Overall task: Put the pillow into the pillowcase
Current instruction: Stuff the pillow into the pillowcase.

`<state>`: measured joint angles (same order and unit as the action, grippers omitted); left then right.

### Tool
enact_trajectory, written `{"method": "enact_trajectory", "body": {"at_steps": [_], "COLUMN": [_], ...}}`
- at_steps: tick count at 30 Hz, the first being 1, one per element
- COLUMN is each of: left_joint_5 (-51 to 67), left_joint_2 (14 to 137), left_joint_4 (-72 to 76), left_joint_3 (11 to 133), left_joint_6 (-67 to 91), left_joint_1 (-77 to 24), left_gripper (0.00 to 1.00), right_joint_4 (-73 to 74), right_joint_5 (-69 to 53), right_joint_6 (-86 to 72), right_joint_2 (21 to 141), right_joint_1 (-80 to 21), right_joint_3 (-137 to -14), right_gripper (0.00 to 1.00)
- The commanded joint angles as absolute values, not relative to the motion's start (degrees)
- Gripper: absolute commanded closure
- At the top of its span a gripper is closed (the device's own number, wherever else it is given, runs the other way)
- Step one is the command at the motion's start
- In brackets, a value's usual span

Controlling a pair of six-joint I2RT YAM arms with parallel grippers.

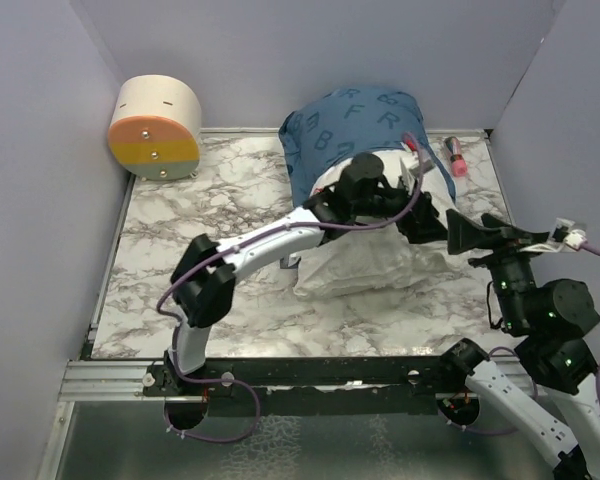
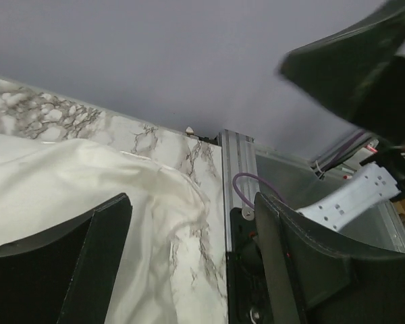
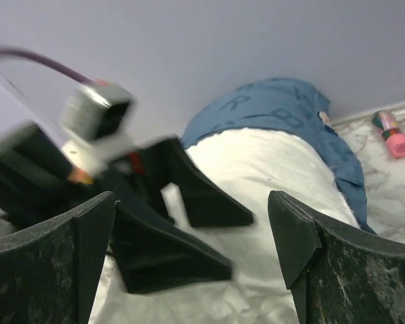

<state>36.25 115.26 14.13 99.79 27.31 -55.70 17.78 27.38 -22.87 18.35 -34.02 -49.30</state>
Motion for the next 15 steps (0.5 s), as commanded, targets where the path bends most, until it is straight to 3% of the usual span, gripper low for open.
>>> {"method": "enact_trajectory", "body": {"at_steps": [1, 8, 15], "left_joint_5": [42.23, 33.74, 30.4], "left_joint_2": [100.41, 82.35, 85.93], "left_joint_4": [3.98, -1.91, 3.6], "left_joint_3": [94.01, 76.49, 66.66], "left_joint_6": [19.59, 17.75, 20.59], "left_joint_1": [-51.67, -38.93, -27.98], "left_gripper": [0.24, 0.19, 0.12], "right_joint_4": [16.84, 13.73, 7.44], "right_joint_5": [22.85, 15.27, -3.46], "right_joint_6": [-23.04, -21.8, -17.57], "right_joint_2": [20.6, 27.57, 51.26], "right_joint_1": [-34.24, -34.23, -34.27], "right_joint_3": [-47.79, -46.52, -52.95], "right_gripper": [0.07, 0.1, 0.26]}}
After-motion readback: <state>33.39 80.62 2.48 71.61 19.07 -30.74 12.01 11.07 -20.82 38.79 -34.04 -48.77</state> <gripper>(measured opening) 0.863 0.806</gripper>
